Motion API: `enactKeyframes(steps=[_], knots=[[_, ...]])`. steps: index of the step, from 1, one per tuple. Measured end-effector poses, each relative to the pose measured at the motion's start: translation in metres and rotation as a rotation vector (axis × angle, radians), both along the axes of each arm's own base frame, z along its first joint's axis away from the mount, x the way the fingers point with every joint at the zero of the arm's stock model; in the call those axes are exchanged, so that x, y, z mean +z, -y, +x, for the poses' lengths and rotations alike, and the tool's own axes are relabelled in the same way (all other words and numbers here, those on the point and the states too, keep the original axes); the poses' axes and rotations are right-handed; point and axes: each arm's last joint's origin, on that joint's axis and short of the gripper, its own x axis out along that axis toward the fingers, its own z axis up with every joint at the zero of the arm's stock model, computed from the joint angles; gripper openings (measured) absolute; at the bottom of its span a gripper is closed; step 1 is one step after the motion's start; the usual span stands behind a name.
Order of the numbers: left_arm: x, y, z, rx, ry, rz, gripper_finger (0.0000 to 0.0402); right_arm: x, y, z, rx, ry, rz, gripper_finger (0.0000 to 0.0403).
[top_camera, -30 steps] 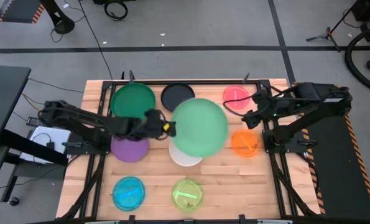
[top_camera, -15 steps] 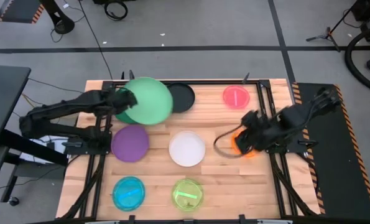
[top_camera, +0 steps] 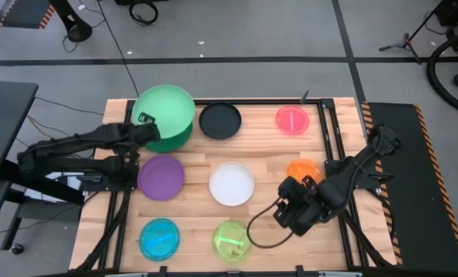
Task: Stack plastic plates
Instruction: Stack the light green plate on top of the green plate
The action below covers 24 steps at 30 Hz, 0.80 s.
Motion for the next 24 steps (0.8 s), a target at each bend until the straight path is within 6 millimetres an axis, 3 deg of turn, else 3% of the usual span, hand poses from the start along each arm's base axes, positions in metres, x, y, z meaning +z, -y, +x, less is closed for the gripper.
enactKeyframes(steps=[5, 9, 15, 24], knots=[[-0.035, -0.003, 0.005, 0.019, 0.045, 0.023, 0.0018, -0.012, -0.017, 0.000, 0.002, -0.018, 0.011, 0.0217], [-0.050, -0.005, 0.002, 0.036, 0.018, 0.014, 0.0018, -0.015, -0.022, 0.001, 0.027, -0.038, 0.052, 0.0217], [-0.062, -0.004, -0.010, 0.049, -0.077, -0.083, 0.0019, -0.015, -0.023, 0.002, 0.044, -0.040, 0.075, 0.0217], [-0.069, -0.001, -0.011, 0.020, -0.067, -0.171, 0.0020, -0.015, -0.013, 0.009, 0.009, -0.018, 0.026, 0.0217]])
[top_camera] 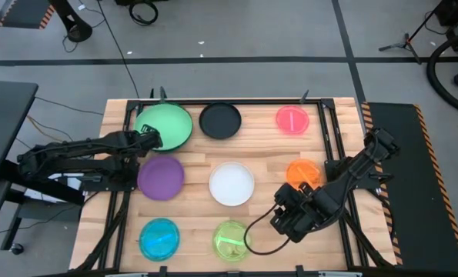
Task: Stack plastic plates
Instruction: Stack the light green plate on top of the green plate
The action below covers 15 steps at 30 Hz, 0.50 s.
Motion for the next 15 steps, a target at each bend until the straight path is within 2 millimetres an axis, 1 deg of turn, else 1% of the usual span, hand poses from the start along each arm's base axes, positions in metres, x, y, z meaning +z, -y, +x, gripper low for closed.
enactKeyframes(steps=[3, 6, 11, 13, 15], knots=[[-0.003, 0.001, -0.001, -0.004, -0.005, -0.019, 0.0023, 0.000, 0.002, 0.001, 0.014, -0.019, 0.011, 0.0217], [-0.003, 0.001, -0.002, -0.012, -0.008, -0.030, 0.0041, 0.000, 0.000, 0.000, 0.031, -0.034, 0.023, 0.0217], [-0.002, 0.000, 0.001, -0.065, -0.005, -0.018, 0.0096, -0.001, -0.006, -0.006, 0.079, -0.051, 0.022, 0.0217], [-0.001, -0.001, 0.004, -0.130, -0.004, 0.006, 0.0121, -0.001, -0.009, -0.008, 0.097, -0.053, 0.018, 0.0217], [0.001, -0.003, 0.008, -0.230, -0.017, 0.038, 0.0145, -0.001, -0.012, -0.011, 0.111, -0.057, 0.015, 0.0217]])
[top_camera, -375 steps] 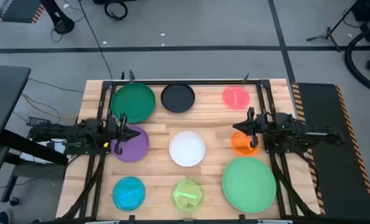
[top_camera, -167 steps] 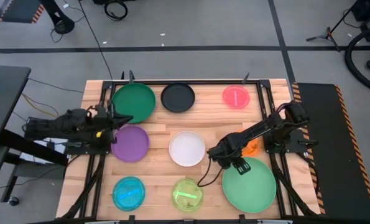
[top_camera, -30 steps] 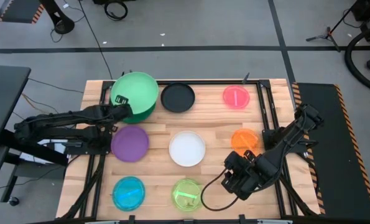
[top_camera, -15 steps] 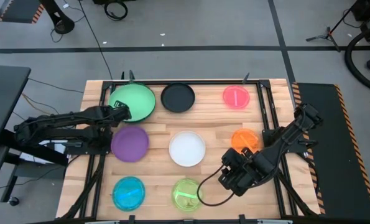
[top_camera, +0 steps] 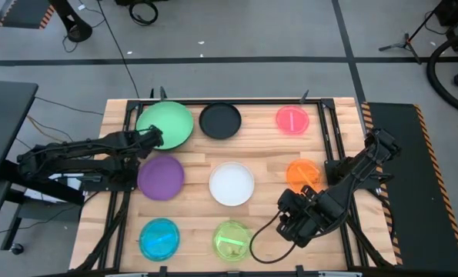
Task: Stack plastic plates
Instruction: Stack the light green plate on top of the green plate, then stack the purple plate on top of the light green plate
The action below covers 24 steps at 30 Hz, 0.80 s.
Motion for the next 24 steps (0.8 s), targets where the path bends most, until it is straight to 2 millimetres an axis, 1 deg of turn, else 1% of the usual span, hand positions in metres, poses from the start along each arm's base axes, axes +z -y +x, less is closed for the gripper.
enactKeyframes(steps=[4, 7, 10, 14, 18, 20, 24], knots=[[0.006, 0.000, 0.011, -0.299, -0.031, 0.057, 0.0177, 0.000, -0.006, -0.007, 0.030, -0.013, -0.011, 0.0217], [0.016, 0.010, 0.019, -0.511, -0.053, 0.054, 0.0184, 0.000, -0.009, -0.013, 0.051, -0.029, -0.022, 0.0217], [0.032, 0.025, 0.025, -0.654, -0.072, 0.061, 0.0182, -0.001, -0.011, -0.018, 0.069, -0.054, -0.026, 0.0217], [0.053, 0.047, 0.025, -0.780, -0.114, 0.048, 0.0177, -0.001, -0.014, -0.022, 0.084, -0.060, -0.032, 0.0217], [0.067, 0.074, 0.030, -0.917, -0.076, 0.044, 0.0176, -0.001, -0.016, -0.024, 0.096, -0.060, -0.034, 0.0217], [0.068, 0.090, 0.034, -0.992, -0.066, 0.040, 0.0176, -0.001, -0.017, -0.025, 0.097, -0.049, -0.044, 0.0217], [0.050, 0.118, 0.043, -1.094, -0.172, 0.009, 0.0176, 0.000, -0.016, -0.024, 0.096, -0.031, -0.063, 0.0217]])
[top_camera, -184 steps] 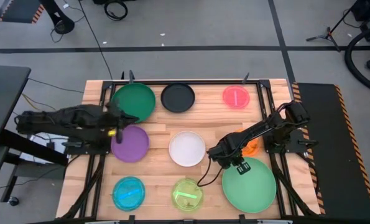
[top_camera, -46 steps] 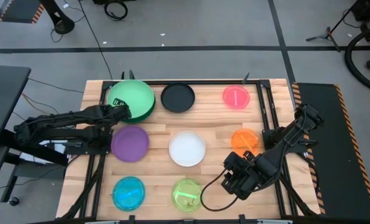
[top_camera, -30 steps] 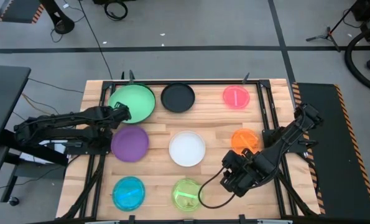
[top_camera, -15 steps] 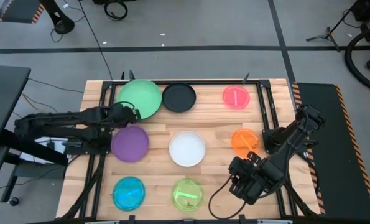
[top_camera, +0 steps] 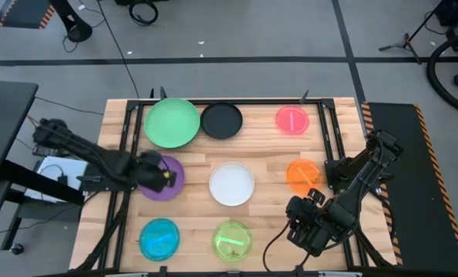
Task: Stack plastic plates
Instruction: Stack the purple plate on top of the light green plate
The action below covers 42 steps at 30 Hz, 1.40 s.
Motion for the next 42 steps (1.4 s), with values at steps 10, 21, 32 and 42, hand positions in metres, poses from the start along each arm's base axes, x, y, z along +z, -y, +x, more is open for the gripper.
enactKeyframes(steps=[10, 21, 32, 42], knots=[[-0.041, 0.059, 0.040, -0.256, 0.028, -0.054, 0.0205, 0.000, 0.002, 0.002, -0.004, 0.009, -0.011, 0.0217], [-0.037, 0.066, 0.045, -0.505, -0.276, 0.134, 0.0206, 0.000, 0.011, 0.010, -0.010, -0.004, -0.019, 0.0217], [-0.042, 0.060, 0.039, -0.735, -0.379, 0.279, 0.0206, 0.000, 0.015, 0.014, -0.012, -0.010, -0.025, 0.0217], [-0.073, 0.062, 0.038, -0.964, -0.270, 0.323, 0.0206, 0.000, 0.014, 0.014, -0.010, -0.011, -0.025, 0.0217]])
